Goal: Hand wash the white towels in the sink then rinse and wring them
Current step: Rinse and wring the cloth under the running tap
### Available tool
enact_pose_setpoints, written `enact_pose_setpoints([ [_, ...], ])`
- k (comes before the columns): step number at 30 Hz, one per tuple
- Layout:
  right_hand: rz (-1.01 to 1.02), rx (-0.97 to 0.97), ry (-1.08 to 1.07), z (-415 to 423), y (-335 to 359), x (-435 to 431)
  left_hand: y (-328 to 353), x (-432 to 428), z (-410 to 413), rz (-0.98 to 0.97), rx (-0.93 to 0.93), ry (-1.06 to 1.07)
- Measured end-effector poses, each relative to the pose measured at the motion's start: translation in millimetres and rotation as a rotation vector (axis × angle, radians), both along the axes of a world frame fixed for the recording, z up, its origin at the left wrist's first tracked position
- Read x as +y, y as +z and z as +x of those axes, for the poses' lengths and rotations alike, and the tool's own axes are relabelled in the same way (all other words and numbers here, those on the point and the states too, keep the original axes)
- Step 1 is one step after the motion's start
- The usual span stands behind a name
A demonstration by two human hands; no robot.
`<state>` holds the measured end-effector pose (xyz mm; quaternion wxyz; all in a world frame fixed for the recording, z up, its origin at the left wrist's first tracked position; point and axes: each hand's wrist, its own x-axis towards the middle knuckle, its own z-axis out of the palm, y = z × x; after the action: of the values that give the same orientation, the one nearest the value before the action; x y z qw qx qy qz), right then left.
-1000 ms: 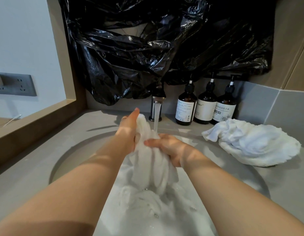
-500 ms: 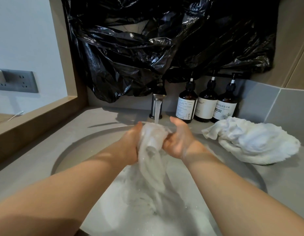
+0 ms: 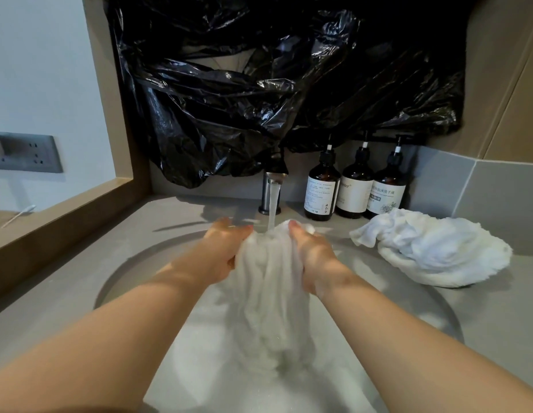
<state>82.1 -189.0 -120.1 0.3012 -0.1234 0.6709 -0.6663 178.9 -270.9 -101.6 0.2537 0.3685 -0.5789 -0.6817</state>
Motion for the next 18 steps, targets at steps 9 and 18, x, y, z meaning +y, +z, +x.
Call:
enact_pose_setpoints([
  [9, 0.016, 0.320, 0.147, 28.7, 11.7, -8.0, -7.0, 22.9, -17.5, 0.263, 0.148, -0.111],
  [18, 0.231, 0.334, 0.133, 10.7, 12.9, -17.2, -6.3, 19.3, -22.7, 0.162, 0.104, 0.040],
])
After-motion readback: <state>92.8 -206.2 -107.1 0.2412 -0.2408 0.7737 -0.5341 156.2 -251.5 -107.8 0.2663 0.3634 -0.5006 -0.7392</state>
